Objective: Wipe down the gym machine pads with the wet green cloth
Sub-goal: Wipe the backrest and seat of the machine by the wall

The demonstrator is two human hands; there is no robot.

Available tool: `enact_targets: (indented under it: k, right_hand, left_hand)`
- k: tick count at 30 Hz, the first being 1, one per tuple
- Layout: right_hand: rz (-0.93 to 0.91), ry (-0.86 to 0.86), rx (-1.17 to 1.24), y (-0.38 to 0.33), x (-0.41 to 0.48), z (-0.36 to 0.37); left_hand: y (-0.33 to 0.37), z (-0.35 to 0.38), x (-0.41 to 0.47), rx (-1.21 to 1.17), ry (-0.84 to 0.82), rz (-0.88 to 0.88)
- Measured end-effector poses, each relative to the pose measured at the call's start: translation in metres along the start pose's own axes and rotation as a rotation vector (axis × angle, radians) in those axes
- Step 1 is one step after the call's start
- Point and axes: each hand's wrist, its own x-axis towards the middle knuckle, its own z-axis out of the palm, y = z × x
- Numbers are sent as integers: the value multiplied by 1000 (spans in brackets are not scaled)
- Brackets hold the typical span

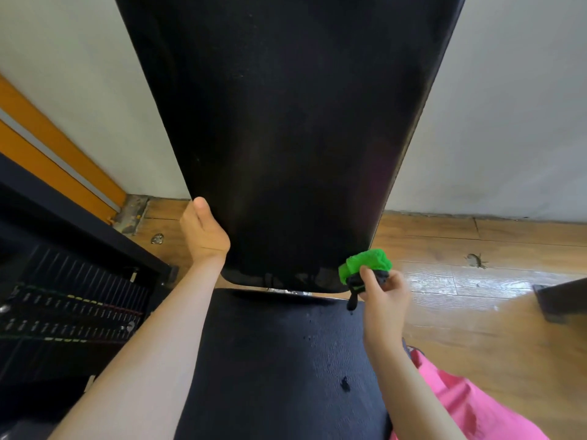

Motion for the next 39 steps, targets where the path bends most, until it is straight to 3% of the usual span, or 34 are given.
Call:
enact_targets:
  k: [7,15,29,36,39]
  right_hand:
    - [267,38,-169,59,6,-6]
    - [80,-57,92,23,-6,6]
    - [346,23,-3,55,-19,24]
    - [136,-92,124,18,-33,47]
    - [147,-89,142,18,-37,53]
  left_hand:
    - [0,1,-1,-27,9,-8]
    - [-4,2,1,-32,19,-4]
    - [2,1,-3,-39,20,-14]
    - [2,0,-1,-34,7,-39]
    - [3,-1,-2,-51,0,-53]
